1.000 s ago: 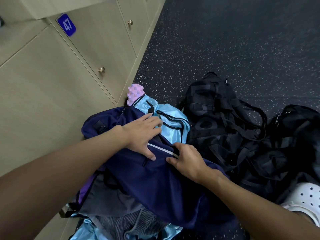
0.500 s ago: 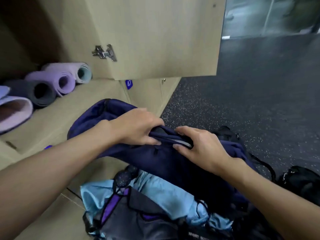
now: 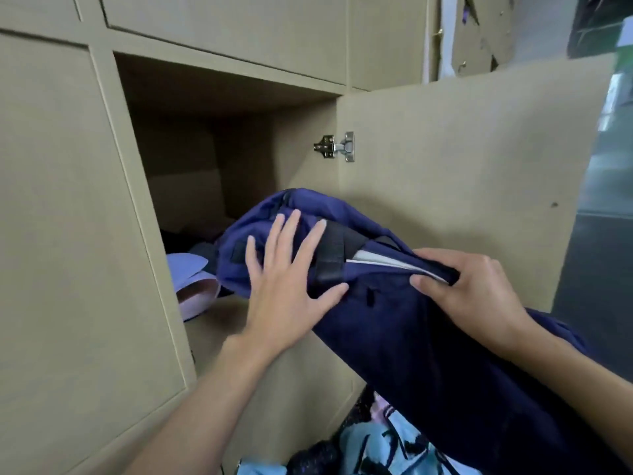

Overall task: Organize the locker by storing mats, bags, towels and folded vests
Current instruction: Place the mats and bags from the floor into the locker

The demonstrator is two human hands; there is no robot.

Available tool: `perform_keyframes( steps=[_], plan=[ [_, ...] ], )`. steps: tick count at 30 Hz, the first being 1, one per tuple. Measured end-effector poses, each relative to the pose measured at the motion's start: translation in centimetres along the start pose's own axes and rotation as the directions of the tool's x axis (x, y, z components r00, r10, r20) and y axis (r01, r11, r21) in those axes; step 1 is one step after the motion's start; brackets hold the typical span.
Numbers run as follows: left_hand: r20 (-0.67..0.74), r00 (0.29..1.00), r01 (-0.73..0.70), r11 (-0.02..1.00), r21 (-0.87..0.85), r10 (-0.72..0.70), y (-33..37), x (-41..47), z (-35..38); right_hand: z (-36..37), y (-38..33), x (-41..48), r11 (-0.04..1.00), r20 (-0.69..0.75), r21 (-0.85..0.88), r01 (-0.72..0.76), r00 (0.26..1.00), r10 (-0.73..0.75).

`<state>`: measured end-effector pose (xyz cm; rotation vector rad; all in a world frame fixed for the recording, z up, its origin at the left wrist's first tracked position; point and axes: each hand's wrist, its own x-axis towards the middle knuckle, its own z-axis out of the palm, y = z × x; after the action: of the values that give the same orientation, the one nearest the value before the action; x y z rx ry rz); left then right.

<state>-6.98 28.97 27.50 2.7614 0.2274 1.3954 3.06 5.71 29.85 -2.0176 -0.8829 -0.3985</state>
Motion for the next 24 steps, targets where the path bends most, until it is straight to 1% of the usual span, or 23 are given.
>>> perform_keyframes(
  steps=[2, 4, 5, 7, 9, 11, 13, 15, 16, 19, 20, 24],
  plan=[
    [-0.093, 0.981, 0.165, 0.984, -0.061, -0.170, -2.0, -0.8, 0.6, 1.2, -0.6, 2.4, 0.999, 0.003, 0.050, 0.009, 1.000, -0.009],
    [-0.159, 0.937, 0.293, 0.947, -0.133, -0.312, -3.8, -1.4, 1.6, 2.5, -0.9, 5.0, 0.995, 0.003, 0.099, 0.007, 1.000, -0.007],
    [-0.175, 0.908, 0.346, 0.918, -0.195, -0.380, -4.7, -1.5, 2.3, 3.1, -1.0, 6.4, 0.992, -0.003, 0.129, 0.009, 1.000, -0.009],
    [-0.152, 0.834, 0.445, 0.809, -0.384, -0.531, -5.6, -1.1, 3.4, 4.3, -1.0, 9.0, 0.983, -0.016, 0.182, 0.018, 1.000, -0.015],
    [-0.068, 0.779, 0.495, 0.678, -0.544, -0.623, -6.2, -0.3, 4.7, 5.4, -1.2, 11.5, 0.975, -0.016, 0.223, 0.019, 1.000, -0.016],
    [0.036, 0.762, 0.505, 0.560, -0.657, -0.646, -6.8, 0.9, 5.6, 6.6, -1.5, 13.9, 0.960, -0.009, 0.279, -0.004, 1.000, 0.007],
    [0.162, 0.742, 0.517, 0.402, -0.756, -0.650, -7.6, 2.3, 6.2, 7.9, -1.7, 16.2, 0.939, 0.008, 0.340, -0.043, 0.999, 0.043],
    [0.287, 0.726, 0.539, 0.257, -0.802, -0.625, -8.4, 3.5, 6.6, 9.4, -2.1, 18.2, 0.918, 0.022, 0.392, -0.063, 0.998, 0.059],
    [0.321, 0.716, 0.548, 0.214, -0.809, -0.620, -8.8, 3.8, 6.8, 10.3, -2.2, 19.1, 0.906, 0.026, 0.417, -0.069, 0.998, 0.064],
    [0.303, 0.684, 0.507, 0.133, -0.852, -0.664, -9.6, 4.1, 7.2, 13.2, -2.9, 21.5, 0.871, 0.031, 0.486, -0.073, 0.997, 0.067],
    [0.283, 0.673, 0.489, 0.124, -0.864, -0.684, -9.6, 4.2, 7.4, 14.2, -3.0, 22.2, 0.865, 0.031, 0.496, -0.072, 0.997, 0.066],
    [0.192, 0.658, 0.451, 0.177, -0.875, -0.729, -9.8, 5.3, 8.2, 17.4, -3.0, 24.5, 0.864, 0.022, 0.502, -0.039, 0.999, 0.032]
  ],
)
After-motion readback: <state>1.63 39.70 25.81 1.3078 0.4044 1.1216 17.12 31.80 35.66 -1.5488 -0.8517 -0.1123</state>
